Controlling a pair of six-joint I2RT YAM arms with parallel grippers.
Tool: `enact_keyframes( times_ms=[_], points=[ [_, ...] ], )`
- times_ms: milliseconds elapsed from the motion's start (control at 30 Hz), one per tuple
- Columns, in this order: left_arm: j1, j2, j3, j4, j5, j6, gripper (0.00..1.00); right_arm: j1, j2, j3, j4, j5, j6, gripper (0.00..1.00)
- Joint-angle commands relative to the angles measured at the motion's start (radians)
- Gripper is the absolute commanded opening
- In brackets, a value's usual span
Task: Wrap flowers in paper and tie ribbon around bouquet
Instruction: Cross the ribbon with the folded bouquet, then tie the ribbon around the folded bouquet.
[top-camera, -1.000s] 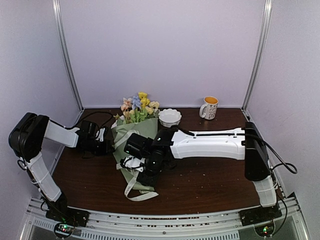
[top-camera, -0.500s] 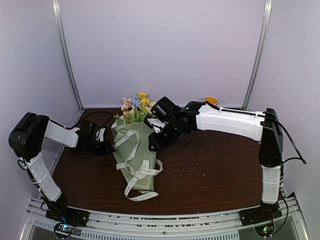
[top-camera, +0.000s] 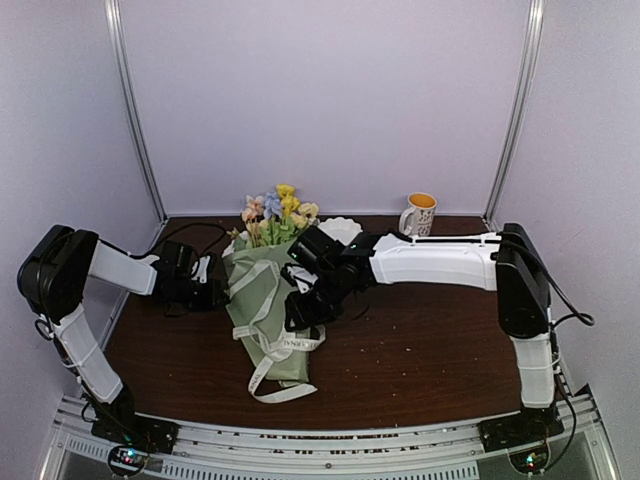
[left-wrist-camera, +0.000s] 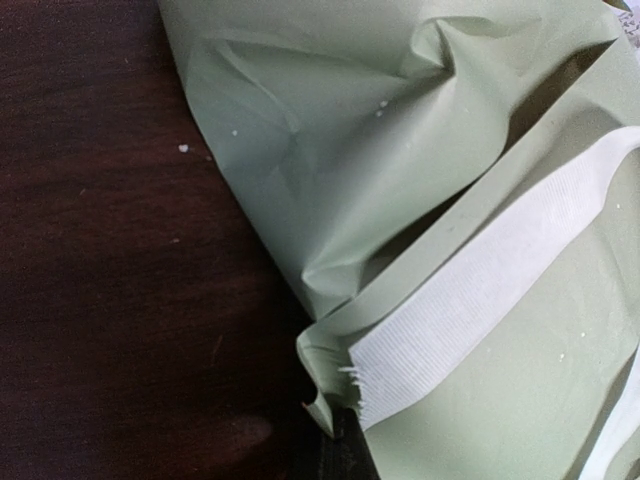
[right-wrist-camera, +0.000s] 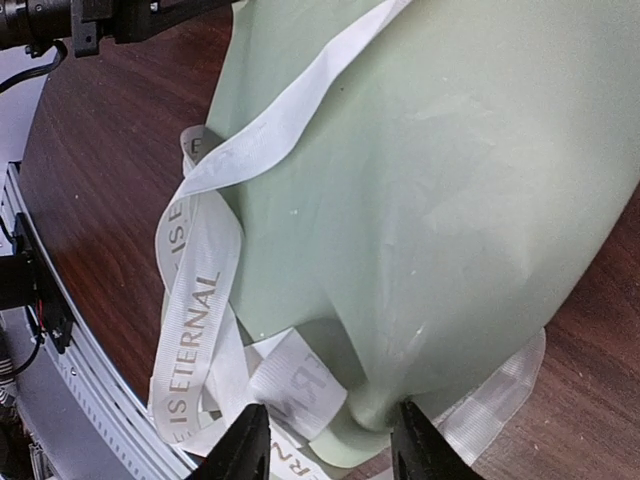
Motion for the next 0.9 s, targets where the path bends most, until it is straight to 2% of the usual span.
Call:
enact_keyframes(
  times_ms=[0, 167, 367, 400, 500, 567, 867],
  points=[
    [-0.001, 0.066, -0.03, -0.157, -0.055, 0.016, 0.0, 0.004, 0.019, -0.009, 0.06, -0.067, 0.042, 0.45],
    [0.0, 0.067, -0.029, -0.158, -0.055, 0.016, 0.0, 0.005, 0.035, -0.02, 0.12, -0.141, 0.078, 0.48],
    [-0.001, 0.065, -0.029, -0.159, -0.052, 0.017, 0.0, 0.002, 0.085, 0.028, 0.07, -0.108, 0.063, 0.47],
    [-0.001, 0.066, -0.029, -0.158, -0.052, 0.017, 0.0, 0.0, 0.093, 0.046, 0.053, -0.105, 0.054, 0.43],
    [-0.001, 0.066, -0.029, -0.158, -0.052, 0.017, 0.0, -0.009, 0.1, 0.096, 0.025, -0.112, 0.03, 0.15],
    [-0.001, 0.066, -0.029, -0.158, -0.053, 0.017, 0.0, -0.019, 0.079, 0.121, 0.032, -0.101, 0.017, 0.01],
    [-0.001, 0.067, -0.028, -0.161, -0.06, 0.013, 0.0, -0.043, -0.035, 0.131, 0.027, 0.155, -0.065, 0.0]
  ],
)
